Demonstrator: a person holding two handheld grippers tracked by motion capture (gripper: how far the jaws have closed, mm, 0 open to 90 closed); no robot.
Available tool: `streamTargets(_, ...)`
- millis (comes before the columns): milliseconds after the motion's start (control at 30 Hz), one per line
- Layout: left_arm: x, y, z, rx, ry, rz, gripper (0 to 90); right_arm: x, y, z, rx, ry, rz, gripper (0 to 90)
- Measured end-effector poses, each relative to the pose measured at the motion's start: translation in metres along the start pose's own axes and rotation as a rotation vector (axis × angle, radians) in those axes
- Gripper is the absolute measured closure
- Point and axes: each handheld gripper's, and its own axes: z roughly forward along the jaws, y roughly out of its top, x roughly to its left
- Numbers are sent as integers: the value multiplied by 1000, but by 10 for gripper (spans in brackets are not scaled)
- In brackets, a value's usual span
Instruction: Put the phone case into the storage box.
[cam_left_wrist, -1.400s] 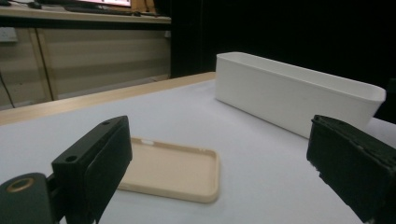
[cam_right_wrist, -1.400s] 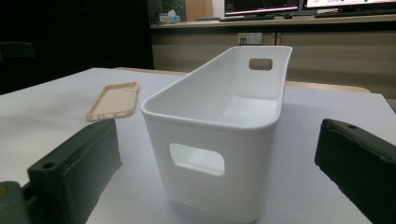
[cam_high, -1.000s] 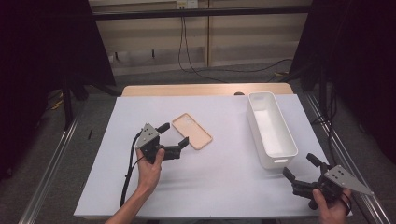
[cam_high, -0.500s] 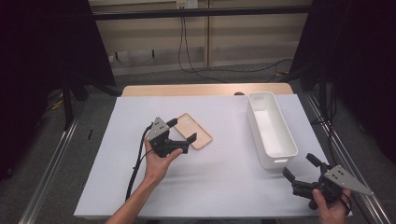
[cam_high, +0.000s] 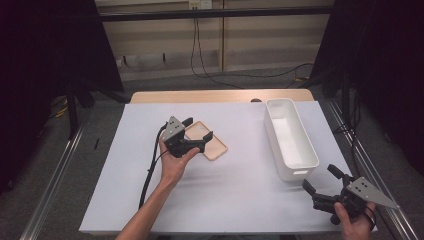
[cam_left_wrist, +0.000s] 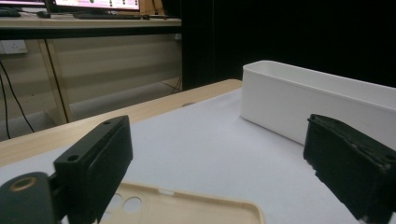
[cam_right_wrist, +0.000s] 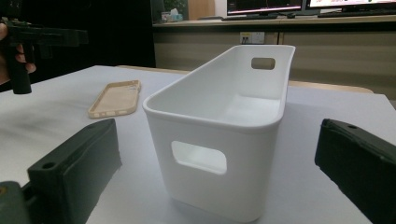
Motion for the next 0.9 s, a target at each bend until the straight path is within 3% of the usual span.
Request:
streamTargets(333,-1,2,18,2,-2,12,182,-1,0,0,-3,-2,3,0)
streamTargets(567,-3,5,23,1,-17,21,337,-1,0,0,-1,-2,1,0)
streamTargets(667,-3,8,25,2,-17,3,380,-1,0,-1,-2,-3,0,0)
streamTargets(900,-3,12,29,9,-27,1,570,-1,0,-1,-2,2,-2,0)
